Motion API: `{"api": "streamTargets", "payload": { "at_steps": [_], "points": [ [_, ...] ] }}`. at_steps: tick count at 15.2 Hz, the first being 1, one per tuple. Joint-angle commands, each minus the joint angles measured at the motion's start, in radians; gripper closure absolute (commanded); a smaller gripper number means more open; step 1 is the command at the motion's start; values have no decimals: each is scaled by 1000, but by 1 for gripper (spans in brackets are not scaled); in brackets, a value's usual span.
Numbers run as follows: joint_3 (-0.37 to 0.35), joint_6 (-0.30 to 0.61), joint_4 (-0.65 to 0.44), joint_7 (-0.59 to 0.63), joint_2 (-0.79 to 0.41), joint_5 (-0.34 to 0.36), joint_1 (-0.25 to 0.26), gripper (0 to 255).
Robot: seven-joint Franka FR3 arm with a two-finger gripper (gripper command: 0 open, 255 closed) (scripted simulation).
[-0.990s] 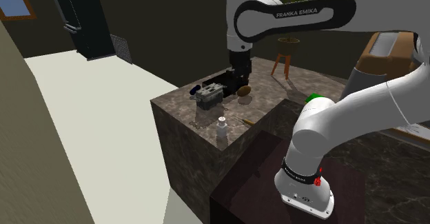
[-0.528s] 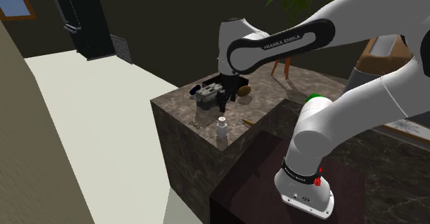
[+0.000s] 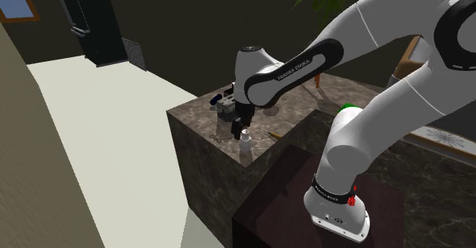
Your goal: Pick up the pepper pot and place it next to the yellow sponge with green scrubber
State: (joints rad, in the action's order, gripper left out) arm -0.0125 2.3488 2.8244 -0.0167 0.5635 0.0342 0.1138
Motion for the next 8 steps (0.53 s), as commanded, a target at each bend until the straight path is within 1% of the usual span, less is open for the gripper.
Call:
{"api": "streamTargets", "payload": {
  "at_steps": [1, 4, 8],
  "points": [
    [-1, 38, 14, 2, -22, 1, 0, 0],
    [-1, 87, 28, 3, -57, 3, -2, 0],
    [-1, 87, 28, 3, -57, 3, -2, 0]
  ]
}}
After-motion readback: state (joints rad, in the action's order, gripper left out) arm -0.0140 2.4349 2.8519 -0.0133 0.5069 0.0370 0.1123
